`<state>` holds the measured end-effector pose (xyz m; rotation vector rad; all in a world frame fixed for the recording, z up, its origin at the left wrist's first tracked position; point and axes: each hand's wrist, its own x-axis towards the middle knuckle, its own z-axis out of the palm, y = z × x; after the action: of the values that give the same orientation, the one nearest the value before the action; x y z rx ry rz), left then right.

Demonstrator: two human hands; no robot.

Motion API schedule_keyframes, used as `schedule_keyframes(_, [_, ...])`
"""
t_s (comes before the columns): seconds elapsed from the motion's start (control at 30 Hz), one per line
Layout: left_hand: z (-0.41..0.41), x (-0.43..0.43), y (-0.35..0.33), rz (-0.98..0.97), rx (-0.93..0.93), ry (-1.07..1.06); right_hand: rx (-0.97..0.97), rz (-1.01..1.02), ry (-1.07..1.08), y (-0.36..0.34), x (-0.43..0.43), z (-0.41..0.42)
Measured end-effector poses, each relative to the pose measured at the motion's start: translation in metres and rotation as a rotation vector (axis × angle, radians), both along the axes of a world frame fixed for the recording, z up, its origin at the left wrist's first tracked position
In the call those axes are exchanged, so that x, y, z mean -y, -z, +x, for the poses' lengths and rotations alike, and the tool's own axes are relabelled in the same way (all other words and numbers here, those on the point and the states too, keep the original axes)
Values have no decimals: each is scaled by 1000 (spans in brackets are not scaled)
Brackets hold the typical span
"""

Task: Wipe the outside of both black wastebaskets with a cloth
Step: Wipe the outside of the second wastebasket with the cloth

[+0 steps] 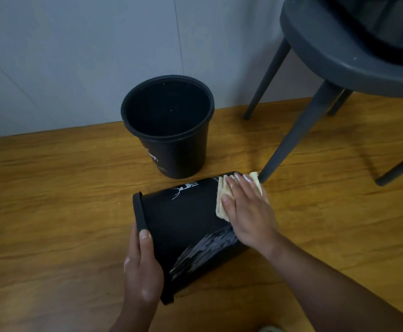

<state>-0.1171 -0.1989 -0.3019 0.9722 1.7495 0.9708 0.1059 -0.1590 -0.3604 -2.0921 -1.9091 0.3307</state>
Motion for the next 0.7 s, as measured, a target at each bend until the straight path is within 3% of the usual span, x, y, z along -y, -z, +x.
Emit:
schedule_keyframes(0.23, [2,1,4,6,-20,-19,55,-29,40,-3,-14,-18])
schedule_keyframes(0.33, [3,1,9,12,-12,-39,53,-29,-71,-15,-3,-45])
schedule_keyframes(0.53, [-1,-2,8,7,-12,-41,56,44,-493,-21,44,-109])
schedule_keyframes(0.7, [-8,-7,12,-3,-36,-40,83,-19,-422,-17,36,-72])
